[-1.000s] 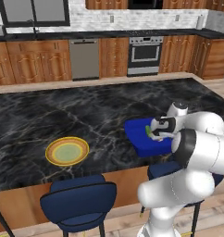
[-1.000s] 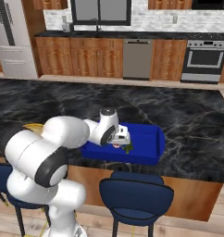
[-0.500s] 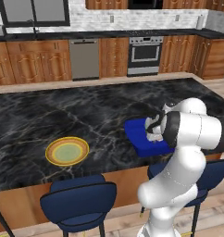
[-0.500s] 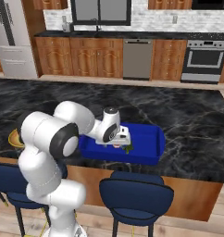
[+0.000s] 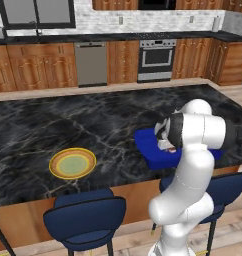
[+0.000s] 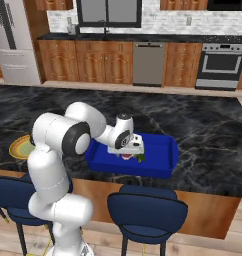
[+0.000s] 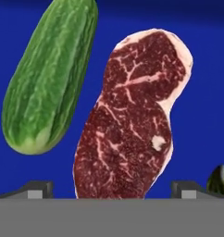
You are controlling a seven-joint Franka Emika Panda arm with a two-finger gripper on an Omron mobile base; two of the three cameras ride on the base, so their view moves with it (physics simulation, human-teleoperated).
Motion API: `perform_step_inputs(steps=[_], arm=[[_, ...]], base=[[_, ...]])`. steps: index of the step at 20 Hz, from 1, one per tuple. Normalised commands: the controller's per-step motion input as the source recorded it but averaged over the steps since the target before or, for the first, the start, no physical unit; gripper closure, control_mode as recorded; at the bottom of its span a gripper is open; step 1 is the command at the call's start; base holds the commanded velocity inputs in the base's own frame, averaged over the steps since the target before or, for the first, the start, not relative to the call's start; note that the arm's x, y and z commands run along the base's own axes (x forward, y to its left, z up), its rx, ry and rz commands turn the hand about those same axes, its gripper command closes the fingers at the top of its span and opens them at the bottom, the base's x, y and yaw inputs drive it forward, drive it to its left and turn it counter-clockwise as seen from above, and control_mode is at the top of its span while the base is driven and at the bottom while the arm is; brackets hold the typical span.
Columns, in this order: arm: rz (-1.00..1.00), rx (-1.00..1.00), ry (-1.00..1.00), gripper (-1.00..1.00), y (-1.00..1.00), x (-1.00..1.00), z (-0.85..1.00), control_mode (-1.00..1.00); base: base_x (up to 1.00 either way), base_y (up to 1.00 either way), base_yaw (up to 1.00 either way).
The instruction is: Create a steak meal by picking up the steak and asparagus from the tray and placing them on the plate. Leave the cucumber on the tray.
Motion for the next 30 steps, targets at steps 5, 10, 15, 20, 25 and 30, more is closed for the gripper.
perform_step_inputs(steps=[5,10,15,20,25,30], arm=[[0.00,0.00,0.02,-1.00,-0.10,0.19,-0.35,-1.00],[0.01,0.00,-0.01,1.00,0.02,0.07,-0.50,-1.00],[0.00,0.00,-0.06,1.00,0.20,0.00,-0.44,-1.00],[0.00,0.00,-0.08,1.00,0.08,-0.19,0.09,-1.00],[0.00,0.00,-0.18,1.00,0.00,-0.40,0.87,-1.00],[0.03,0.00,-0.18,1.00,0.06,-0.55,0.88,-1.00]], base=[[0.00,0.00,0.00],[0.00,0.00,0.00],[0.00,0.00,0.00],[0.00,0.00,0.00],[0.00,0.00,0.00],[0.00,0.00,0.00]])
